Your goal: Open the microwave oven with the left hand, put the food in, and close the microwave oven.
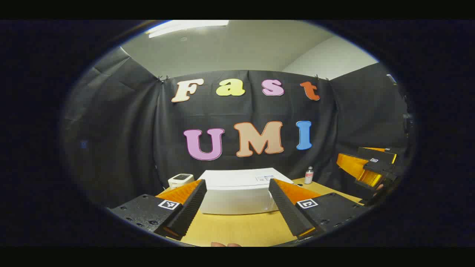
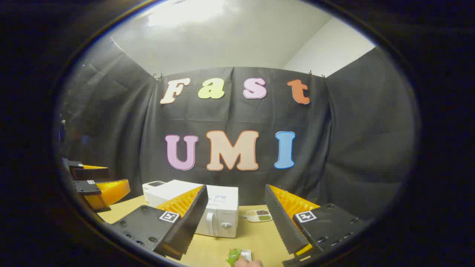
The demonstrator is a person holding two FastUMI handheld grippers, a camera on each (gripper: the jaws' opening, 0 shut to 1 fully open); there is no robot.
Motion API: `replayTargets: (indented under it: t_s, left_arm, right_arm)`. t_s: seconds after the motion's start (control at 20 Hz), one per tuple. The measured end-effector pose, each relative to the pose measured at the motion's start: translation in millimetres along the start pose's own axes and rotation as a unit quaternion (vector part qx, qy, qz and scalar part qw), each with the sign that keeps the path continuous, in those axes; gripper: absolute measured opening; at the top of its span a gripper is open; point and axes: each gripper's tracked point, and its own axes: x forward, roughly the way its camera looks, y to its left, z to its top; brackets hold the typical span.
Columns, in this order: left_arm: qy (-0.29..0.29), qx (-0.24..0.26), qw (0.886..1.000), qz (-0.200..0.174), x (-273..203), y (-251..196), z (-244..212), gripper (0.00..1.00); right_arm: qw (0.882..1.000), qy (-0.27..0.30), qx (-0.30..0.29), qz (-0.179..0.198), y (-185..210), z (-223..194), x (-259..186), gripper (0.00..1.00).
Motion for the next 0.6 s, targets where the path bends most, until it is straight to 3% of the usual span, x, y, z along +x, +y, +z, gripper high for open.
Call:
replayTargets:
  t_s: [0.6]
  left_arm:
    - [0.013, 0.006, 1.000, -0.014, 0, -14, -10, 0.98]
  right_arm:
    - [0.999, 0.003, -0.024, -0.022, -28, -4, 2, 0.96]
